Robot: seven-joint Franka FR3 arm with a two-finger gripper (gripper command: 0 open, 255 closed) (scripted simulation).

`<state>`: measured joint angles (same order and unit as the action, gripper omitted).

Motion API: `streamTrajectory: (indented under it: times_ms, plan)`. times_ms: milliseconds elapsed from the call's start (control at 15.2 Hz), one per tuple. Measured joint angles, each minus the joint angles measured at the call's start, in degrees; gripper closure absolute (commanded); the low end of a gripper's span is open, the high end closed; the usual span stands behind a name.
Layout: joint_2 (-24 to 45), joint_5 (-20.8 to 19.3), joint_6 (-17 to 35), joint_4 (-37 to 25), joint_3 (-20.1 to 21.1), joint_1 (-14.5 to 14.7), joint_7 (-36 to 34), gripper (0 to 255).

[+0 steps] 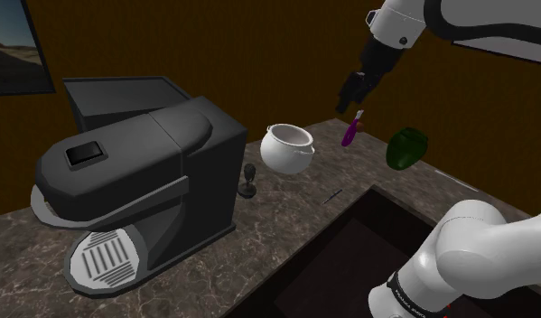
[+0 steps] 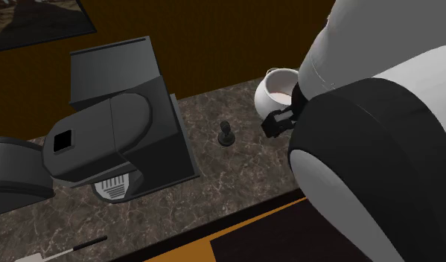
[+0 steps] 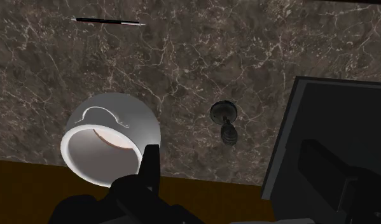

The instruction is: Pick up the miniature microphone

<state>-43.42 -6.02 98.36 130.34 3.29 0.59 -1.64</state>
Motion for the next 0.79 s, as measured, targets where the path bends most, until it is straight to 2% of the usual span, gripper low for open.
streamTrajectory:
  times_ms: [198,792]
  plan:
    - [1.4,0.1,2.3,1.0,0.2,0.0,-0.7,0]
    - [13.1,0.3,18.7,5.9,1.7,-0.4,-5.0,0]
